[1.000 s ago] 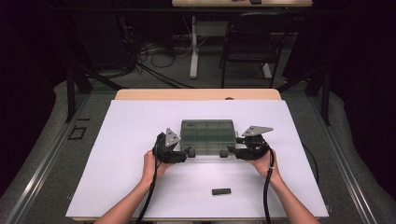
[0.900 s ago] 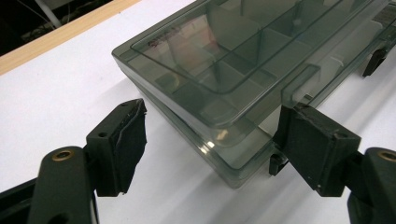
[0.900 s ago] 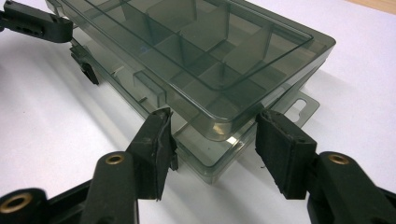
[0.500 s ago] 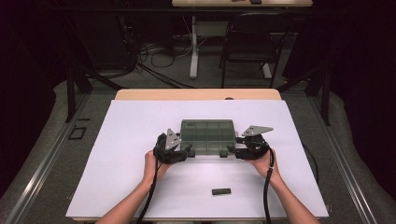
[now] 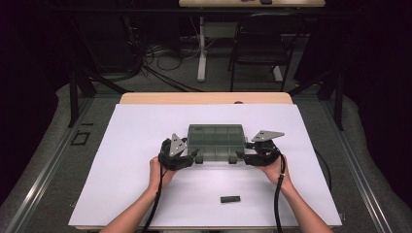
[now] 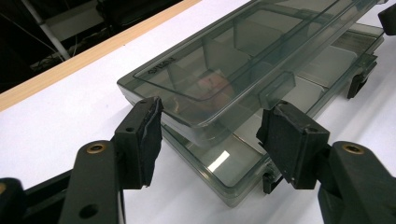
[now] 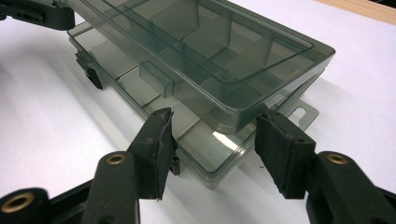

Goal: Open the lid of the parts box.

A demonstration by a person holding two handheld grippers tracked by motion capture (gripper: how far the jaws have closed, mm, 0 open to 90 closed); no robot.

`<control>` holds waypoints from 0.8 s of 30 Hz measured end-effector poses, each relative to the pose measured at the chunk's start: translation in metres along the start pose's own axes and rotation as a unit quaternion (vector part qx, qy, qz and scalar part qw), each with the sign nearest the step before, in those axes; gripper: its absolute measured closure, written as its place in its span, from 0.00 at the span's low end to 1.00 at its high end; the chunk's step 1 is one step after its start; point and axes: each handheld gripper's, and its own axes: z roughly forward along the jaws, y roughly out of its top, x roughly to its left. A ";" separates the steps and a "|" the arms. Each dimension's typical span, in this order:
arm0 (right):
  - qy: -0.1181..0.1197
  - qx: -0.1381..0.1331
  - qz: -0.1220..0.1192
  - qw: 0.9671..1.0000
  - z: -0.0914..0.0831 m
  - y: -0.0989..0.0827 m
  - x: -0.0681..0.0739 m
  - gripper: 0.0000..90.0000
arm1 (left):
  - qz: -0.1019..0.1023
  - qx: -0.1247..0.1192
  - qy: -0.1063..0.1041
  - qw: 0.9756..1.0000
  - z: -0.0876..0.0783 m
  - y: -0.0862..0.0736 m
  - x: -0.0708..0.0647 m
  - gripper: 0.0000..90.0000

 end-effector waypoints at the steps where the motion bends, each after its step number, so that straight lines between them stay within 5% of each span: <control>1: 0.000 -0.001 -0.001 1.000 0.000 0.000 0.000 0.51 | 0.000 -0.002 0.001 1.000 0.000 0.000 0.000 0.44; 13: -0.044 -0.012 -0.039 0.998 -0.004 0.004 0.002 0.50 | -0.004 -0.006 -0.001 1.000 -0.001 0.000 0.001 0.45; 24: -0.053 -0.016 -0.048 0.997 -0.005 0.006 0.004 0.54 | -0.001 0.010 0.001 1.000 -0.002 0.002 0.005 0.36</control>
